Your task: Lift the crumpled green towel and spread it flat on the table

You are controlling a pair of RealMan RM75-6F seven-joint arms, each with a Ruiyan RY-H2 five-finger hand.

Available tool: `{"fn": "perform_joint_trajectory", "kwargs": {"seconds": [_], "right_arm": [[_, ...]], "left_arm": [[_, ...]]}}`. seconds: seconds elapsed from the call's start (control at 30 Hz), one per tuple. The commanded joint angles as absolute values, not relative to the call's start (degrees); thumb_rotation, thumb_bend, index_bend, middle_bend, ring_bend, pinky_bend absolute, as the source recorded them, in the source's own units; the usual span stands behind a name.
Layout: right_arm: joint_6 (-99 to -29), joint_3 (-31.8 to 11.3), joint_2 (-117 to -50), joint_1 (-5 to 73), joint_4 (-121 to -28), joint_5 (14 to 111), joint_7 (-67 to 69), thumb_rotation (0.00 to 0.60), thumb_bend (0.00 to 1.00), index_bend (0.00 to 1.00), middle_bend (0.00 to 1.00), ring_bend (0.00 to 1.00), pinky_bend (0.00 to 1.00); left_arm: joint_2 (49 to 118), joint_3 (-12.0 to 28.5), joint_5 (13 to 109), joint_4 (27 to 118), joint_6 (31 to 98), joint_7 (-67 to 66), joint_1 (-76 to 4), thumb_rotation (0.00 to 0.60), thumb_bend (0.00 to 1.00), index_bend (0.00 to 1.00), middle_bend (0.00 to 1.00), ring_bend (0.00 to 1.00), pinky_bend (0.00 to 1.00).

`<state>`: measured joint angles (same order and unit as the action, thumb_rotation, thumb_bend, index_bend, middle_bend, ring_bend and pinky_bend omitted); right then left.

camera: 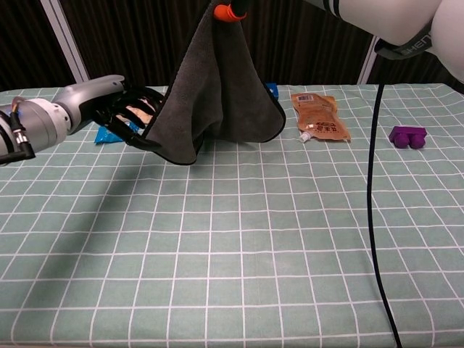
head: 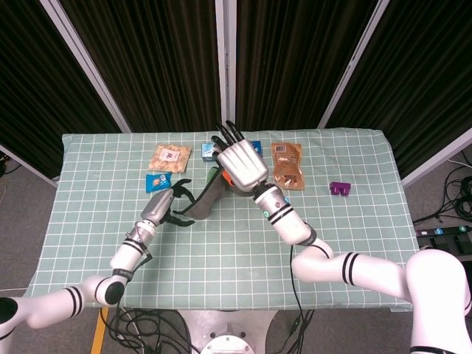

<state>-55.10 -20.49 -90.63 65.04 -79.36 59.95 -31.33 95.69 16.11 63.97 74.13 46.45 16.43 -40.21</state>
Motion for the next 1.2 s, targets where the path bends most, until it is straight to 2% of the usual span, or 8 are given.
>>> {"fn": "perform_joint_trajectory", "kwargs": {"seconds": [0.03, 0.2, 0.4, 0.67, 0.87, 1.2], "right_arm": [[-55.22, -20.26, -90.48, 64.95, -79.45, 60.12, -31.18, 0.597, 0.33, 0.65, 0.22, 0.0, 0.0], [-55.42, -19.72, -90.21, 64.61, -79.59, 60.52, -30.54, 0.597, 0.33, 0.65, 0.22, 0.0, 0.0], [-56.04, -19.12, -89.51, 63.76, -80.14, 61.14, -29.57, 0.595, 0.33, 0.64, 0.22, 0.0, 0.0], [-58.88, -16.88, -85.47, 59.52, -85.32, 64.41, -26.26, 0.58, 0.33, 0.65, 0.22, 0.0, 0.0], [-58.98, -17.0, -83.32, 58.18, -86.09, 65.06, -24.25, 0.583, 0.33, 0.65, 0.22, 0.0, 0.0], [-57.04, -20.14, -85.61, 59.71, -77.27, 64.38, -17.76, 0.582, 0.33, 0.65, 0.22, 0.0, 0.0]], "left_arm": [[96.82, 16.53, 63.8, 73.18, 47.38, 16.78, -40.38, 0.6, 0.28, 0.59, 0.24, 0.21, 0.29], [97.56, 16.51, 64.04, 72.75, 48.55, 16.45, -40.27, 0.6, 0.39, 0.69, 0.3, 0.21, 0.29], [96.95, 15.63, 65.25, 73.56, 49.42, 16.06, -39.73, 0.6, 0.47, 0.77, 0.37, 0.23, 0.29], [90.08, 14.53, 68.02, 80.81, 51.69, 15.04, -37.6, 0.6, 0.48, 0.79, 0.38, 0.23, 0.29], [84.9, 16.91, 67.71, 85.01, 52.17, 11.22, -38.98, 0.6, 0.47, 0.79, 0.38, 0.23, 0.29], [85.96, 21.59, 64.29, 76.92, 54.79, 2.51, -44.2, 0.6, 0.47, 0.79, 0.38, 0.23, 0.29]]}}
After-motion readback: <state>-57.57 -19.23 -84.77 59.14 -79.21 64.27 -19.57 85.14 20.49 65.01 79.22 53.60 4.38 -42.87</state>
